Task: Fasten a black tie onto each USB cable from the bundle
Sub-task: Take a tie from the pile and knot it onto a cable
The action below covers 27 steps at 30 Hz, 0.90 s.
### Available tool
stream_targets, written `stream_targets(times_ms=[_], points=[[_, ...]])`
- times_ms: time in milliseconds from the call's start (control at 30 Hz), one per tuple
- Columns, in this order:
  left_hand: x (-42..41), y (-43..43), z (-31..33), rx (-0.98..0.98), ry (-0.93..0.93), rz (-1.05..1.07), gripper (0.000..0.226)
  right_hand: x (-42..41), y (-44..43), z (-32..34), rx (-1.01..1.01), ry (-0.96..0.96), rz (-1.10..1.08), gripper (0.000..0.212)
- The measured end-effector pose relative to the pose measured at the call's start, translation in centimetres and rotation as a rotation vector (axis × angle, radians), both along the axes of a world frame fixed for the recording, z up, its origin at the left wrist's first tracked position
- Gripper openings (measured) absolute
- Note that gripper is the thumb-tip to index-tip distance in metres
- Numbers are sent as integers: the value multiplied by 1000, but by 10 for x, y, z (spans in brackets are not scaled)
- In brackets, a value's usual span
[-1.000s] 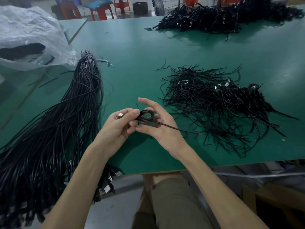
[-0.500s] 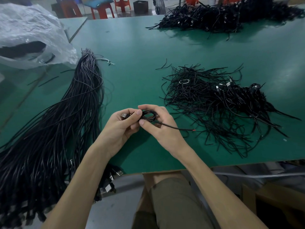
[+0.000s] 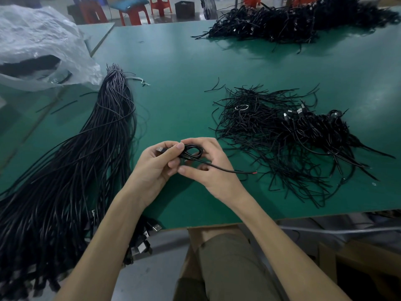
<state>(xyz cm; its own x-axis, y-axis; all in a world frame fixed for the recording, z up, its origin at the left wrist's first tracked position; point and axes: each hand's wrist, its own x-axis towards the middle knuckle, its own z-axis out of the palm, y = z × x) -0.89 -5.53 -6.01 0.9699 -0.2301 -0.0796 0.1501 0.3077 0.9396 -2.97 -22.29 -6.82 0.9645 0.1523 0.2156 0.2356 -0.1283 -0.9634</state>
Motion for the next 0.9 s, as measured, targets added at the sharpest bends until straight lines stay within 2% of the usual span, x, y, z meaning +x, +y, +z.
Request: stream_targets(times_ms=[100, 267, 400, 667, 900], points=[[0, 0, 0, -23, -2, 0, 13, 0, 0, -1, -12, -6, -21, 48], [-1, 0, 1, -22, 14, -15, 19, -1, -1, -1, 115, 47, -53, 31], [-1, 1, 2, -36, 36, -21, 12, -1, 0, -2, 84, 60, -94, 23], [-1, 1, 3, -83, 81, -18, 15, -4, 1, 2, 52, 65, -71, 28], [-2, -1, 7, -123, 112, -10, 20, -6, 1, 3, -35, -31, -83, 29]])
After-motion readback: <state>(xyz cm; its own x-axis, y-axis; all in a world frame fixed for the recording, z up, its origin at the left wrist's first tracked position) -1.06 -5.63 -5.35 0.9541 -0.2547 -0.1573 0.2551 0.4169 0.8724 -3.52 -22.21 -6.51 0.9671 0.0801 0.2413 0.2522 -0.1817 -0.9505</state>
